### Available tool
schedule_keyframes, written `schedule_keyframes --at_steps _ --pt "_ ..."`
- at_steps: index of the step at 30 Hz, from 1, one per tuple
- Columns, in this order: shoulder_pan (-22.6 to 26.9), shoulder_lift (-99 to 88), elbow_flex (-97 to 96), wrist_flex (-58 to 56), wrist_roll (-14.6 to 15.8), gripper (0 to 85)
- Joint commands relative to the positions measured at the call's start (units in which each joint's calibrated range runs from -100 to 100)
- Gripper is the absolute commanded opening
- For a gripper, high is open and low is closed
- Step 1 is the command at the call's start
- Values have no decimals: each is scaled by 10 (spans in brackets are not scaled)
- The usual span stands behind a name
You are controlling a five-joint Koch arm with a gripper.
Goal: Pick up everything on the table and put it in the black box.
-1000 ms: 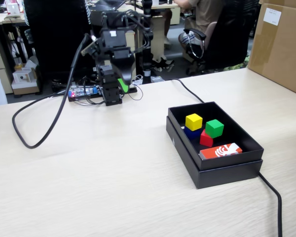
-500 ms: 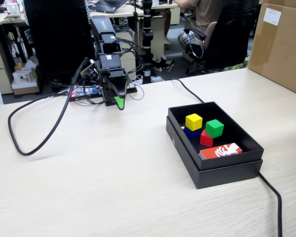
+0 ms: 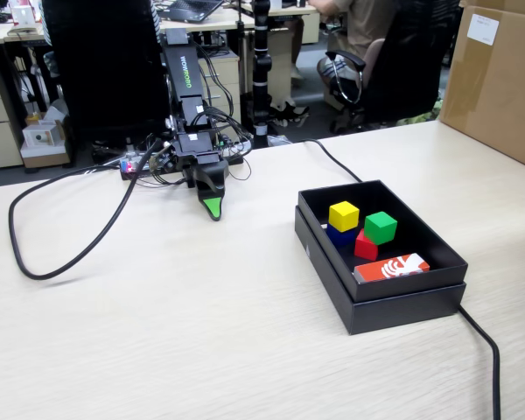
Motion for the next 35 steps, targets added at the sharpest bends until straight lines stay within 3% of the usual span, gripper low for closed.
schedule_keyframes --at_steps 1,5,35 --pt "1 -8 -10 13 -3 501" --pt "3 -8 -10 -80 -4 499" --pt "3 -8 -8 -79 -3 499"
